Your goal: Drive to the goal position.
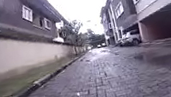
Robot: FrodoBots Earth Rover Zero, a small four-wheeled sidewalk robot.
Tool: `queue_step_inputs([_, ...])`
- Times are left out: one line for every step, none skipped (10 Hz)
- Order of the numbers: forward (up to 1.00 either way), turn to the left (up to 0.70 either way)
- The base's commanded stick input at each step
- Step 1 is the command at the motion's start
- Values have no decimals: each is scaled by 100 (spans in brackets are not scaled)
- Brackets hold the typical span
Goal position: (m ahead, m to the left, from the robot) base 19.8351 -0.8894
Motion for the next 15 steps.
queue_step_inputs([70,0])
queue_step_inputs([70,0])
queue_step_inputs([70,0])
queue_step_inputs([70,0])
queue_step_inputs([70,0])
queue_step_inputs([70,0])
queue_step_inputs([70,0])
queue_step_inputs([70,0])
queue_step_inputs([70,0])
queue_step_inputs([70,0])
queue_step_inputs([70,0])
queue_step_inputs([70,0])
queue_step_inputs([70,0])
queue_step_inputs([70,0])
queue_step_inputs([70,0])
